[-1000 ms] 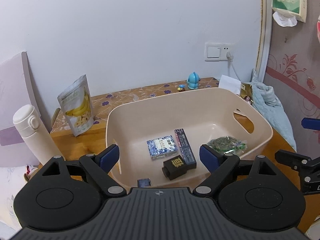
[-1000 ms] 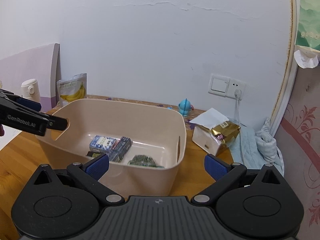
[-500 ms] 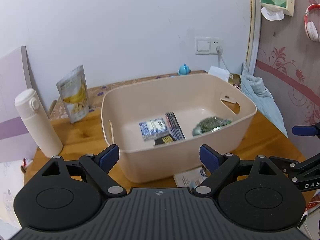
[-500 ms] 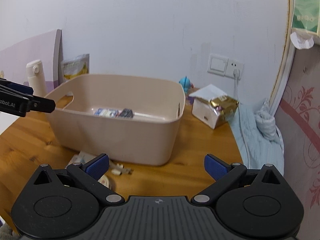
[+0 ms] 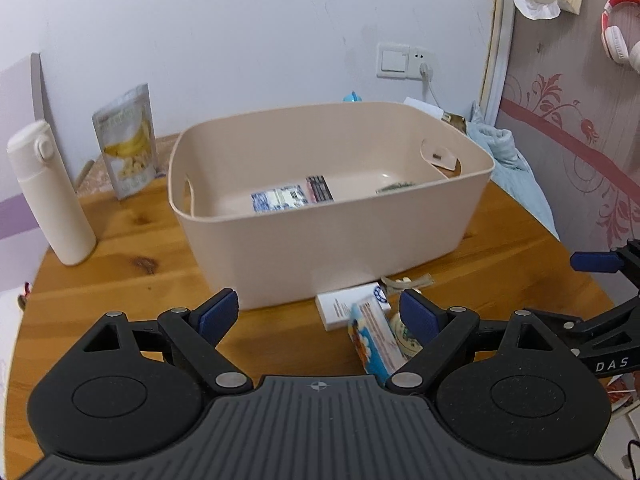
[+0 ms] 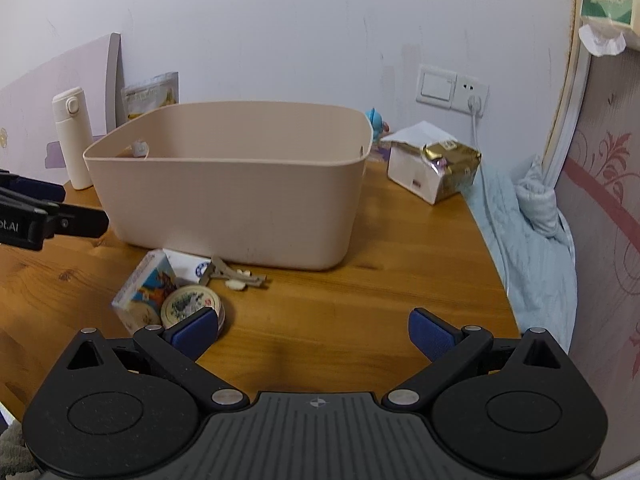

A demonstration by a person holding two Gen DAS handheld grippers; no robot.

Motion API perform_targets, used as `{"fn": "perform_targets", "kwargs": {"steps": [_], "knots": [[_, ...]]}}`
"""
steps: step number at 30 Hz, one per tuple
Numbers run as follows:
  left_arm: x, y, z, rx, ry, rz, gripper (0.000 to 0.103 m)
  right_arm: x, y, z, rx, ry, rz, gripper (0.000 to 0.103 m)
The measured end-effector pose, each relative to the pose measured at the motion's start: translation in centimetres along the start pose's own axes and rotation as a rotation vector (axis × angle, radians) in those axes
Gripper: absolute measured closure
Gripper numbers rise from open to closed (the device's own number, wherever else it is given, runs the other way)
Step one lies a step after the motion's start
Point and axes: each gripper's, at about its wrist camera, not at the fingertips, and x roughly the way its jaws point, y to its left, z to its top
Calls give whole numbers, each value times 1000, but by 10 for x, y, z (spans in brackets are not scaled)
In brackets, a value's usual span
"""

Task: Organize objects
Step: 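Withdraw both tools from the bin toward the remaining items, then grasp the blue-and-white tissue pack with left tool while right tool grasps the round tin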

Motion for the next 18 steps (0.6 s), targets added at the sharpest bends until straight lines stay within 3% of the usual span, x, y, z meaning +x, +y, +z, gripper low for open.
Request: {"fn": "perform_targets", "kwargs": {"steps": [8, 18], "knots": [[23, -16, -18, 1, 65, -23, 14, 12, 4, -18, 12, 47, 5, 0], [43, -17, -24, -3, 110, 18, 14, 28, 15, -29, 0, 90, 37, 0]]}}
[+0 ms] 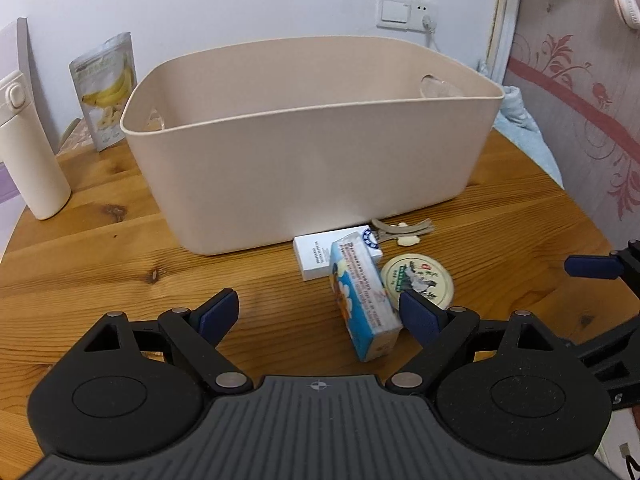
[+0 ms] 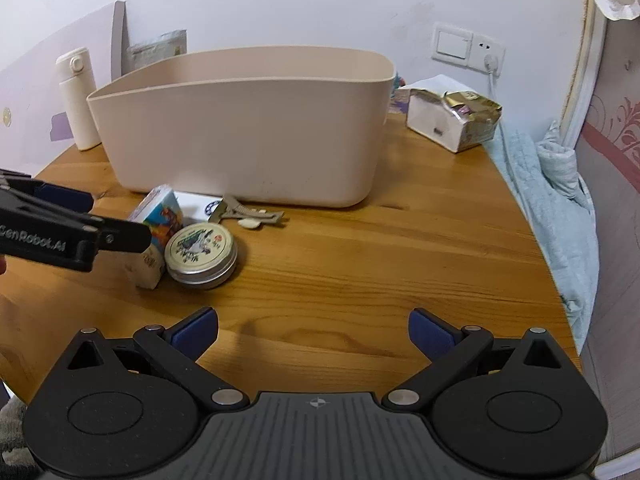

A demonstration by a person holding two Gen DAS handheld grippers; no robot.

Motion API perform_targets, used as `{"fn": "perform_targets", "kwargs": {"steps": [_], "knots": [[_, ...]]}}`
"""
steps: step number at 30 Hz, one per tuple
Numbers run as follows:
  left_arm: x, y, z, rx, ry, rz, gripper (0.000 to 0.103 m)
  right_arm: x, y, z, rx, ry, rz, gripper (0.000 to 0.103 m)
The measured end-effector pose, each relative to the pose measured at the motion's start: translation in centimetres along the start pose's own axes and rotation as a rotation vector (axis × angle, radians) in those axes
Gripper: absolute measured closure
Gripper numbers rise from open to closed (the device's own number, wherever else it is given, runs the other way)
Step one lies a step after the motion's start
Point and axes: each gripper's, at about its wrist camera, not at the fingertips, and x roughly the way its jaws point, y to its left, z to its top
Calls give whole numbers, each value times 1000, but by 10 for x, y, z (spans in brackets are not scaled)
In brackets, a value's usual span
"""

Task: Organize objects
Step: 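Grasp the blue-and-white tissue pack with left tool while right tool grasps the round tin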

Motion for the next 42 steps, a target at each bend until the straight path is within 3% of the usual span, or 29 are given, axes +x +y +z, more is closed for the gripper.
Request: {"fn": "perform_targets", "kwargs": {"steps": [2, 16, 21, 30, 42], "knots": [[3, 2, 0, 1, 5, 1, 15, 3, 3, -1, -1, 6, 7, 0], [29, 5, -4, 17, 63, -19, 56, 29, 24, 4, -42, 37, 58, 0], [31, 11, -3, 24, 46, -20, 77, 34, 30, 9, -55, 33, 65, 0], [32, 35, -5, 15, 24, -13, 83, 42, 41, 16, -71, 17, 76, 0], [31, 47, -8, 14, 5, -18, 83, 50, 50, 23, -86, -13, 95, 0]]}}
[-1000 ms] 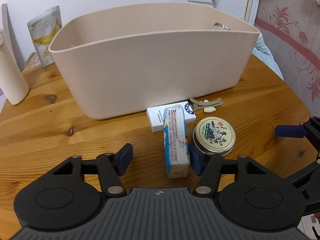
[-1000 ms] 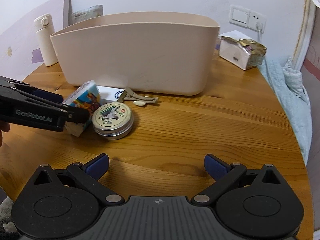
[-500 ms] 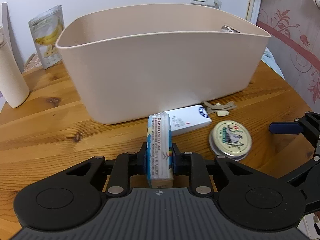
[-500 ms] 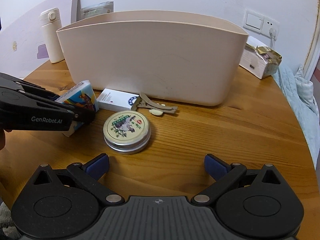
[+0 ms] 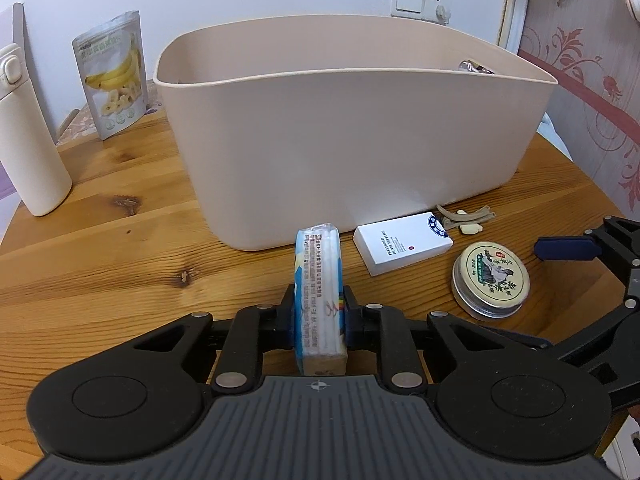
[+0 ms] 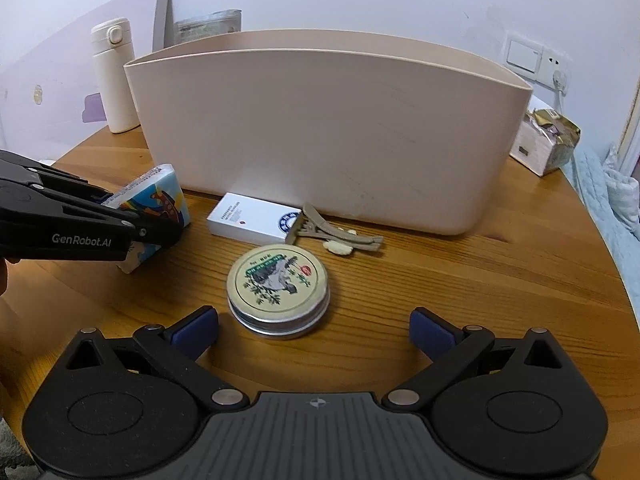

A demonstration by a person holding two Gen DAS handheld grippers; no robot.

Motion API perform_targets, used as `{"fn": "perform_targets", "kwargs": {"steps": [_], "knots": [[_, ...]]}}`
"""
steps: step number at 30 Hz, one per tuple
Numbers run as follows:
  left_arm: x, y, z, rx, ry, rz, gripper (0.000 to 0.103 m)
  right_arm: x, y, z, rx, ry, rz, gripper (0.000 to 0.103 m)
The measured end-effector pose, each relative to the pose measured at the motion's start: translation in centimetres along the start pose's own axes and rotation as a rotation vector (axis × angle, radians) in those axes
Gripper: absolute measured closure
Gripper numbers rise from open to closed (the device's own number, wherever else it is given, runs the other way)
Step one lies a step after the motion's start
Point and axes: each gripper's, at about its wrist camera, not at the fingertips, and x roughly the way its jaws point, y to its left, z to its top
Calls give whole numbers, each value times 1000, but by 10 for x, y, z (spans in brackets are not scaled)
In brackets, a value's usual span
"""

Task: Organize objects
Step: 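Grasp the blue-and-white tissue pack with left tool while right tool grasps the round tin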

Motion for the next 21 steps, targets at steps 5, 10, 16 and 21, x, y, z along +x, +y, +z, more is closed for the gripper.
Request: {"fn": "perform_targets", "kwargs": {"steps": [5, 10, 16, 21], "knots": [[-1, 0, 0, 2, 0, -2, 84, 5, 2, 4, -4, -7, 4, 0], [-1, 0, 1, 0, 7, 3, 84, 5, 2, 6, -4, -28, 2, 13], [-6, 3, 0, -13, -4, 19, 84, 0, 2, 9, -4, -52, 8, 51], [-12, 2, 0, -9, -9, 23, 85, -2, 4, 8, -11, -55, 3, 52]]}}
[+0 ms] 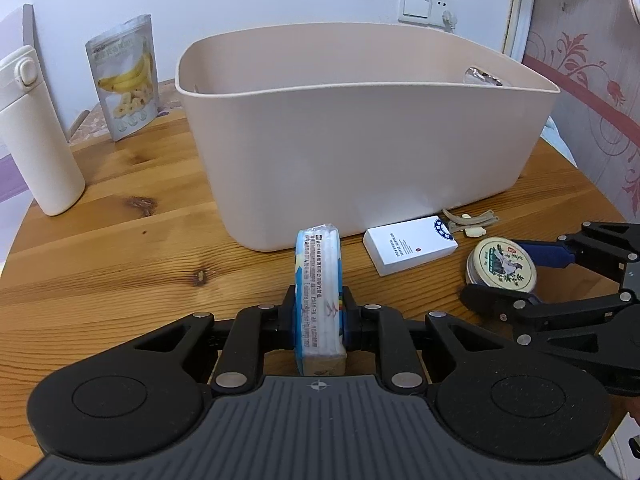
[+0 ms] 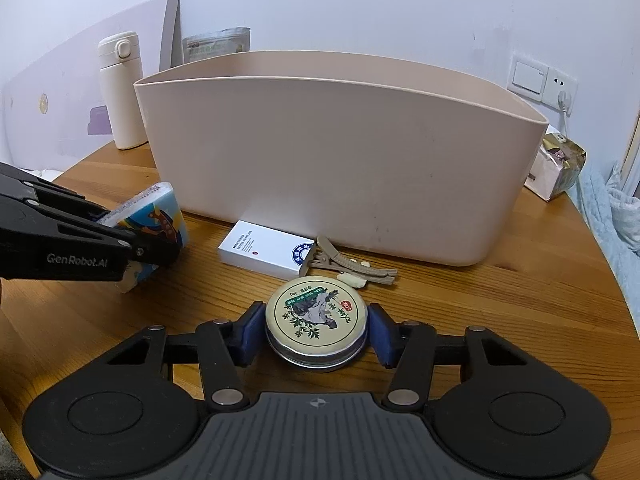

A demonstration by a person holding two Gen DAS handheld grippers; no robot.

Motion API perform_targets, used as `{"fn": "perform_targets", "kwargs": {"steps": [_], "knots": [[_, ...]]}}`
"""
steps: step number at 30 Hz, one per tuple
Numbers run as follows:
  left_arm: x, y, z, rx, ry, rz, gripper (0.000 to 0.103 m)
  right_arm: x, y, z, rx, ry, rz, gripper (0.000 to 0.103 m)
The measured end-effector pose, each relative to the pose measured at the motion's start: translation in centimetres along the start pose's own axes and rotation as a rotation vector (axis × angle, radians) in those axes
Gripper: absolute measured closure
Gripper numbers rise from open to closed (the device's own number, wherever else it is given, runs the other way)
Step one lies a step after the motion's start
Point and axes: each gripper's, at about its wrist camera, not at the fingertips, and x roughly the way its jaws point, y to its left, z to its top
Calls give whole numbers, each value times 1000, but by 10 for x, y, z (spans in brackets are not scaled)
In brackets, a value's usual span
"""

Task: Organize objects
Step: 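Grasp the blue-and-white tissue pack with left tool while right tool grasps the round tin, then carry the tissue pack and tin over the bin and open both tools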

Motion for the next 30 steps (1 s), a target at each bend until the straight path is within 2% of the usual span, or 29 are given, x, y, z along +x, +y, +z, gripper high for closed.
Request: {"fn": "perform_targets", "kwargs": {"steps": [8, 17, 30], "knots": [[-16, -1, 0, 23, -16, -9, 85, -18, -1, 0, -2, -25, 7, 52], [-44, -2, 7, 59, -72, -9, 85, -45, -10, 4, -19, -74, -7, 52], [-73, 3, 27, 71, -111, -23, 85, -85, -29, 22, -13, -189, -61, 51]]}}
